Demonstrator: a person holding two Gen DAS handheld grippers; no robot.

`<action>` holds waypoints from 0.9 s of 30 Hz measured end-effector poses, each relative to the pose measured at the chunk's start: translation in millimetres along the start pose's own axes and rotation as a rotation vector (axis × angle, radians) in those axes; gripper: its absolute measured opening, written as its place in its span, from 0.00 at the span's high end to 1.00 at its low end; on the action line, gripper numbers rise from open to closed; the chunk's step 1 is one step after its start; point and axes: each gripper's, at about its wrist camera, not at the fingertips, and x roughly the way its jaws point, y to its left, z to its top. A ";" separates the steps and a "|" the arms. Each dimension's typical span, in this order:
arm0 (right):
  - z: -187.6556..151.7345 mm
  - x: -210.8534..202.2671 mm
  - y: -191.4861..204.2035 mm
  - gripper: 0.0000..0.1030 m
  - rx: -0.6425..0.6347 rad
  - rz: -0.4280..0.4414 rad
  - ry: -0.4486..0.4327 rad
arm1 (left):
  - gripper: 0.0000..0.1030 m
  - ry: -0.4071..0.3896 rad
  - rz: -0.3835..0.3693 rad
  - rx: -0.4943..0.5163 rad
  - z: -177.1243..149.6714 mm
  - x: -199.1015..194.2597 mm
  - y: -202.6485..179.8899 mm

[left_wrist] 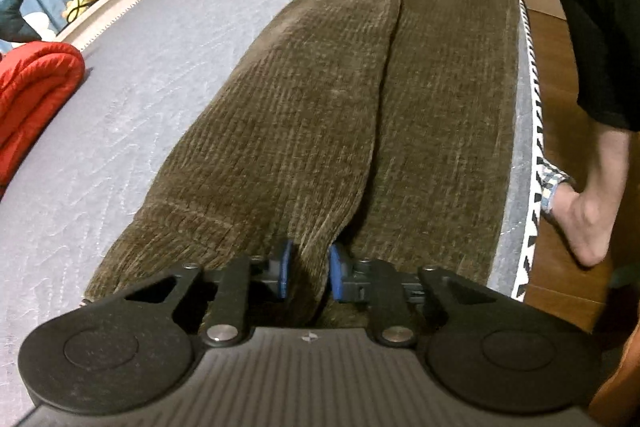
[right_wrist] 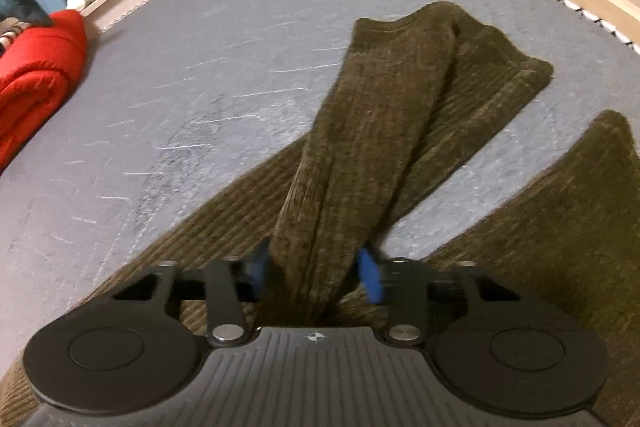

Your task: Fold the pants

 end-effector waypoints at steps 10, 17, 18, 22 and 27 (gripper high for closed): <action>-4.2 -67.1 -35.8 0.88 0.198 0.085 -0.063 | 0.93 -0.103 0.079 -0.012 -5.4 -44.3 11.5; -58.7 -150.0 -61.1 0.88 0.201 0.029 0.044 | 0.93 -0.156 -0.042 -0.069 -37.4 -100.1 20.9; -70.0 -152.2 -67.7 0.86 0.208 0.012 0.100 | 0.93 -0.103 -0.084 -0.063 -40.8 -96.6 18.0; -95.1 -159.4 -103.1 0.79 0.231 -0.110 0.169 | 0.89 0.012 -0.192 0.002 -43.0 -89.0 1.1; -64.2 -180.0 -130.1 0.55 0.293 -0.069 -0.029 | 0.55 -0.225 -0.188 -0.104 -15.3 -126.3 27.4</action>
